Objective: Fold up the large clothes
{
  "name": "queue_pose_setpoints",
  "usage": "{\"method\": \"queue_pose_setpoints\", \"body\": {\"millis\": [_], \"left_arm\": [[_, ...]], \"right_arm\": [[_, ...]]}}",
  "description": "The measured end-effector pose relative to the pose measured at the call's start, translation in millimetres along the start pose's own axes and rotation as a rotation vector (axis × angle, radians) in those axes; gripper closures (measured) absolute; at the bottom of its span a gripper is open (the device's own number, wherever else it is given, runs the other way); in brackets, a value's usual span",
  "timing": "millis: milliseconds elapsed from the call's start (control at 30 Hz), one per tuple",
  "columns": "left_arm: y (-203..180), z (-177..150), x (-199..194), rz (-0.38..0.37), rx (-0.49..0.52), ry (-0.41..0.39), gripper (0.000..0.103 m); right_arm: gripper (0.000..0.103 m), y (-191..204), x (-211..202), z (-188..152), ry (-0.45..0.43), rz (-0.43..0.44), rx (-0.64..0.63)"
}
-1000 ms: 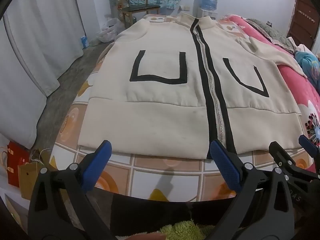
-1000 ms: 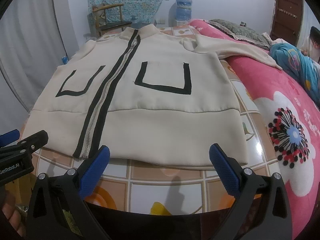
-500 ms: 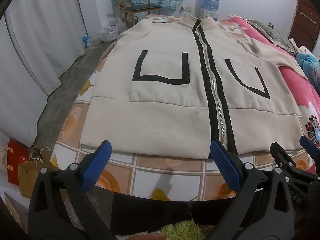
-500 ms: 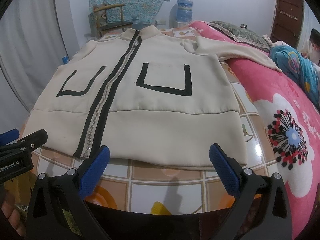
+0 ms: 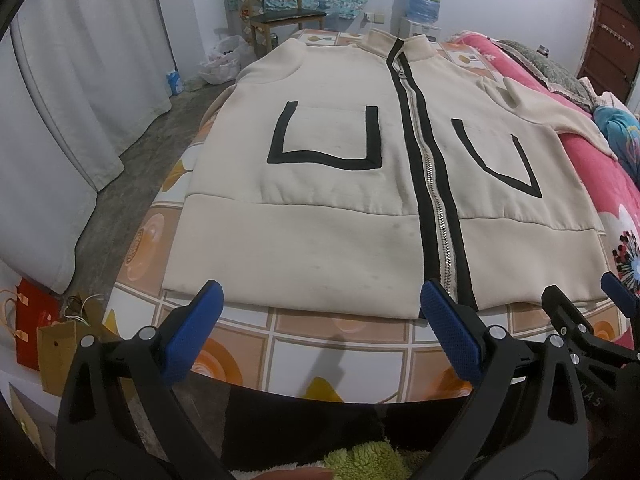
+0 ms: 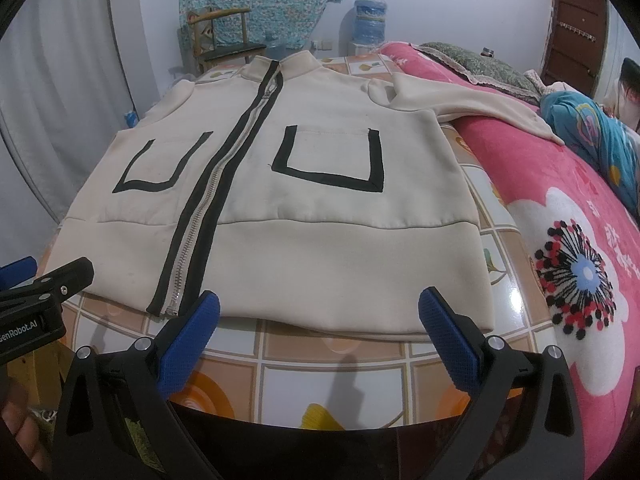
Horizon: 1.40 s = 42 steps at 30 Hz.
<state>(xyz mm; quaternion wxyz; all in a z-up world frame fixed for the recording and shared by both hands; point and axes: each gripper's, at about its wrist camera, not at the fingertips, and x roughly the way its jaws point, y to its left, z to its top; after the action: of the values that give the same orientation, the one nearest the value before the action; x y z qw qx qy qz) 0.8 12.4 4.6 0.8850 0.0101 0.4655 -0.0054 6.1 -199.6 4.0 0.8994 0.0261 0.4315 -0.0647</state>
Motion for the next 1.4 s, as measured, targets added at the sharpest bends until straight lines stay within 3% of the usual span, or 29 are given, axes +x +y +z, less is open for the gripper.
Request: {"method": "queue_pose_setpoints", "body": {"millis": [1400], "left_arm": [[0.4,-0.2,0.2,0.002,0.001,-0.001,0.007]], "right_arm": [[0.006,3.9,3.1,0.2,0.005,0.008,-0.015]]}}
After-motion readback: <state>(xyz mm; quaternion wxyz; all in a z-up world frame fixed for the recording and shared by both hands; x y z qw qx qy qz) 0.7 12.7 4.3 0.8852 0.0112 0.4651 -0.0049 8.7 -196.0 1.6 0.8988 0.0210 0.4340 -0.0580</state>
